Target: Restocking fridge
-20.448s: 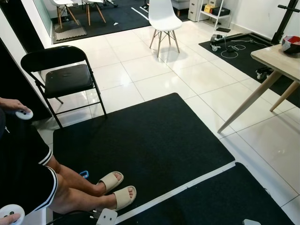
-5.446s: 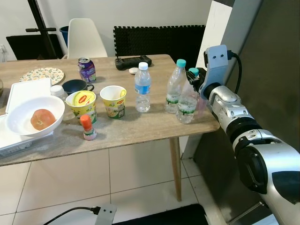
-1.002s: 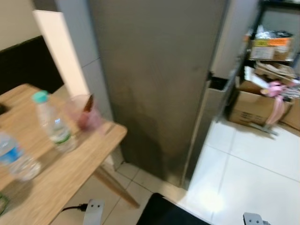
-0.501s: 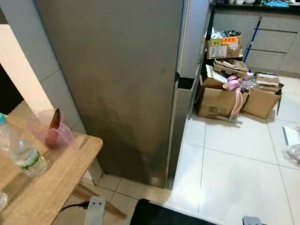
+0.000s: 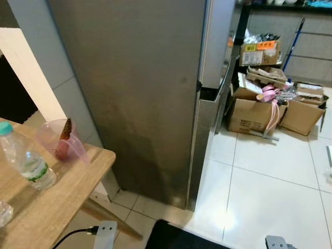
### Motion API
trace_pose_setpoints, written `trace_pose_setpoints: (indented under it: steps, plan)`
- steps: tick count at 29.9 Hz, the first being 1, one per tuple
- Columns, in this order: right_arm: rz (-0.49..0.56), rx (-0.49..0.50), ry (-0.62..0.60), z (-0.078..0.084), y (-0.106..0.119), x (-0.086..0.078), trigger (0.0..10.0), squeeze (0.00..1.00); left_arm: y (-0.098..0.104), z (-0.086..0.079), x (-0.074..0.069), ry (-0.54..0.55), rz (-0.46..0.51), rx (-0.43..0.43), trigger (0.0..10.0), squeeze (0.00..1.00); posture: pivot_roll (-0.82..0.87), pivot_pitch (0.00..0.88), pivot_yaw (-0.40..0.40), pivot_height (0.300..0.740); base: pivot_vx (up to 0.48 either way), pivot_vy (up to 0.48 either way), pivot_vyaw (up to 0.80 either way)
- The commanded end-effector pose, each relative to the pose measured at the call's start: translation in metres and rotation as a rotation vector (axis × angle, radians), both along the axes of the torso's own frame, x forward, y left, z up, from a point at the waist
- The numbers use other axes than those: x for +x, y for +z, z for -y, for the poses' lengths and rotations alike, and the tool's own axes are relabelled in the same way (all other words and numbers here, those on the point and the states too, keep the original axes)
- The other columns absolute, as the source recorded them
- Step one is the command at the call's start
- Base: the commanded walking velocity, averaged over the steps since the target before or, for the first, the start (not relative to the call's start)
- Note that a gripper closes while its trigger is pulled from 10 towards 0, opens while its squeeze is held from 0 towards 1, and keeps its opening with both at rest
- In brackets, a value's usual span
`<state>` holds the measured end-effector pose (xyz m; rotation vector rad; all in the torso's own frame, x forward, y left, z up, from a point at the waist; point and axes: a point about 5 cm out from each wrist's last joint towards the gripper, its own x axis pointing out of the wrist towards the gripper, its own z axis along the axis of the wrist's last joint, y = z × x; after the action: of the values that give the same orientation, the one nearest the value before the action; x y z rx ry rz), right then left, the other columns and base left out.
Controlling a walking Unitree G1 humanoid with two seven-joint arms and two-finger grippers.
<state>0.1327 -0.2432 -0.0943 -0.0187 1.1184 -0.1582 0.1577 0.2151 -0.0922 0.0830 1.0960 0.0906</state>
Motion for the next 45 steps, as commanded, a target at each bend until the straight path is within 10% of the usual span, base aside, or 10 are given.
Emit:
trace_pose_setpoints:
  steps: [1,45]
  plan:
    - [0.016,0.000,-0.003,0.0008,0.0016,0.0036,10.0,0.00,-0.0019,0.0040,-0.0026,0.009,-0.011,-0.016,10.0,0.00,-0.03,0.000,0.018,0.740,0.000,-0.405,0.00]
    - [-0.004,0.032,0.097,-0.0029,-0.0005,-0.0017,10.0,0.00,-0.0015,0.0078,0.0000,-0.025,-0.009,-0.022,10.0,0.00,-0.04,0.000,0.018,0.740,0.000,-0.411,0.44]
